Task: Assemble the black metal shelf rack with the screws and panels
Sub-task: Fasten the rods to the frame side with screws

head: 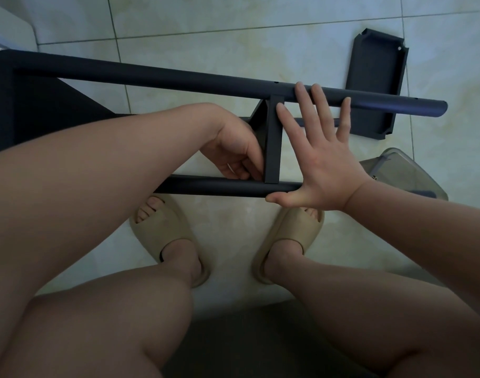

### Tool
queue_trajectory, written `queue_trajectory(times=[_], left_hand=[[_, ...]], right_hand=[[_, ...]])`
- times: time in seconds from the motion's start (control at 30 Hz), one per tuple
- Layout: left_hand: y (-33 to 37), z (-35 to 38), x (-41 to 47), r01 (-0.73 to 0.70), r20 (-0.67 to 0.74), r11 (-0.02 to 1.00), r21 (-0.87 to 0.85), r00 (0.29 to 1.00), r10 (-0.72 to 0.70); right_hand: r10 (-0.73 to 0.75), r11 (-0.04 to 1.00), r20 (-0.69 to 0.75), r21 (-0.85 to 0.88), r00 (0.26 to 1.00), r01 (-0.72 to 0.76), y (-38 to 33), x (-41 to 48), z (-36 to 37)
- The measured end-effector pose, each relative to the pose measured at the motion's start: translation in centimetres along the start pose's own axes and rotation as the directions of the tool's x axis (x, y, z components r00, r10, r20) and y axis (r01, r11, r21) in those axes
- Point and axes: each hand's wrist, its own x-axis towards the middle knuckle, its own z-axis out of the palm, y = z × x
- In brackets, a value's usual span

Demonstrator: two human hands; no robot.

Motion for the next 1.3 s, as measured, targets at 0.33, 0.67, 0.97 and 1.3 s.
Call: queue_trajectory(times=[0.33, 0.67, 0.97, 1.3], left_hand=[[0.24, -0.03, -0.24, -0.022, -0.040, 0.999, -0.041, 0.999, 0.020], [-0.11, -0.37, -0.44, -0.004, -0.023, 0.997, -0.073, 1.000, 0.003], [0.25, 0.14, 0.03, -0.014, -0.037, 1.000, -0.018, 0.999, 0.013], [-0.03, 0.02, -0.06, -0.043, -0.037, 0.995, -0.086, 0.999, 0.040]], right_hand=[[-0.005, 1.000, -0.006, -0.002, 1.000, 0.005, 0.07, 0.07, 0.18], [-0.006, 1.000, -0.006, -0.005, 1.000, 0.006, 0.06, 0.04, 0.08], [-0.006, 1.000, -0.009, -0.004, 1.000, 0.006, 0.08, 0.01, 0.12], [-0.006, 1.000, -0.008, -0.006, 1.000, 0.006, 0.04, -0.01, 0.11]])
